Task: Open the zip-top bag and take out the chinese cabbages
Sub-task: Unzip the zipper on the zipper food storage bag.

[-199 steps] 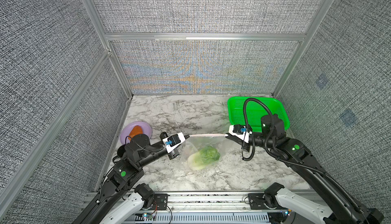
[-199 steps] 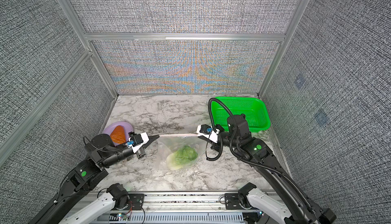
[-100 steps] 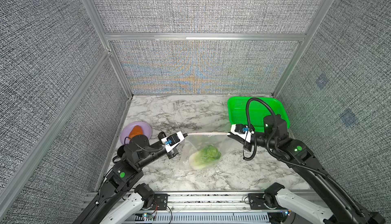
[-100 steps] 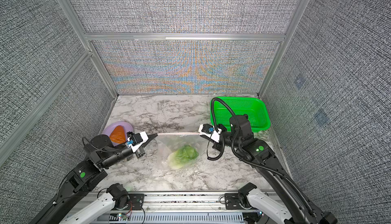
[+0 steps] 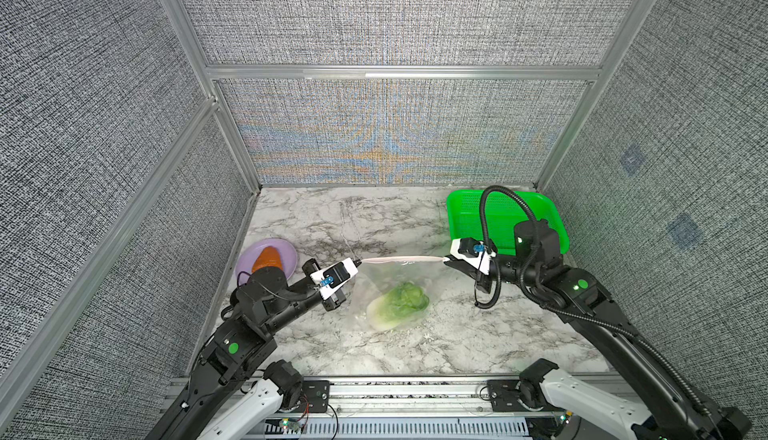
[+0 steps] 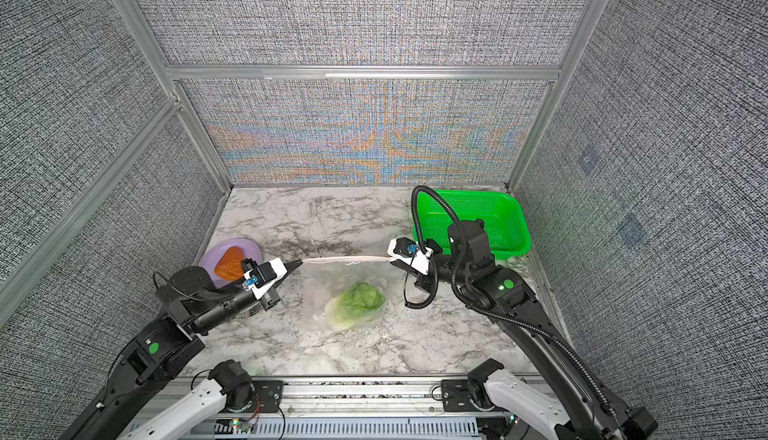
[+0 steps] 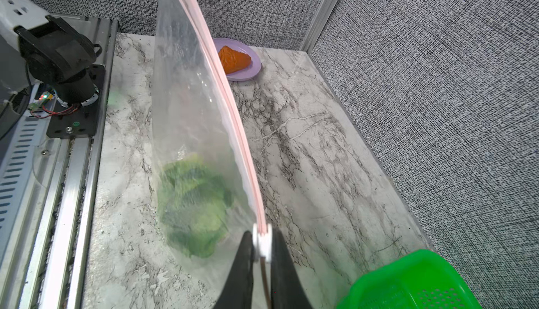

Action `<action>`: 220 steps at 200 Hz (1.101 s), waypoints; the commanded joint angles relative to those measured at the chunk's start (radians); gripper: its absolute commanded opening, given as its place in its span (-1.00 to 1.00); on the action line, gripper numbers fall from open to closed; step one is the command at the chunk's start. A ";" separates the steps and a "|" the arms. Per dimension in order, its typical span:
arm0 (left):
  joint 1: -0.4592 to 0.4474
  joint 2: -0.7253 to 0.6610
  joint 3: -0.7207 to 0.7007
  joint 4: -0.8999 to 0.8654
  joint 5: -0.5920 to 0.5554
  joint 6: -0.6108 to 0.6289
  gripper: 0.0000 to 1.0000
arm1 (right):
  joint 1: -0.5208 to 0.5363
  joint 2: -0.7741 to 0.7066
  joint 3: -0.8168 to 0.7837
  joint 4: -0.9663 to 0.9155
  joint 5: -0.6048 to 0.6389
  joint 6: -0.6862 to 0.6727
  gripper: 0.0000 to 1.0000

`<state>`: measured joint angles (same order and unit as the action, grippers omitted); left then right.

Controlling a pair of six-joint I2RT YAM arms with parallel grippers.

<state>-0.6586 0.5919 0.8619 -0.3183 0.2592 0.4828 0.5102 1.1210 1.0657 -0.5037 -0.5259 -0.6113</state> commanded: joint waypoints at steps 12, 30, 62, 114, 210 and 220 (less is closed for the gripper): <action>0.020 0.028 0.050 -0.022 -0.012 0.040 -1.00 | 0.017 0.050 0.040 0.039 -0.041 0.013 -1.00; 0.035 0.035 0.066 -0.028 0.000 0.047 -1.00 | 0.028 0.078 0.060 0.037 -0.042 0.006 -1.00; 0.060 0.039 0.080 -0.045 0.019 0.050 -1.00 | 0.031 0.093 0.076 0.039 -0.077 -0.004 -1.00; 0.083 0.021 0.078 -0.073 0.029 0.060 -1.00 | 0.028 0.092 0.068 0.011 -0.058 -0.054 -1.00; 0.099 0.011 0.061 -0.077 0.040 0.049 -1.00 | -0.021 0.077 0.040 0.011 -0.029 -0.053 -1.00; 0.100 0.011 0.056 -0.071 0.044 0.044 -1.00 | -0.022 0.080 0.037 0.010 -0.040 -0.051 -1.00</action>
<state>-0.5629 0.6048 0.9241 -0.4164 0.3065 0.5385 0.4934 1.1984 1.1099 -0.4950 -0.5812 -0.6567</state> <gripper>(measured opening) 0.048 0.126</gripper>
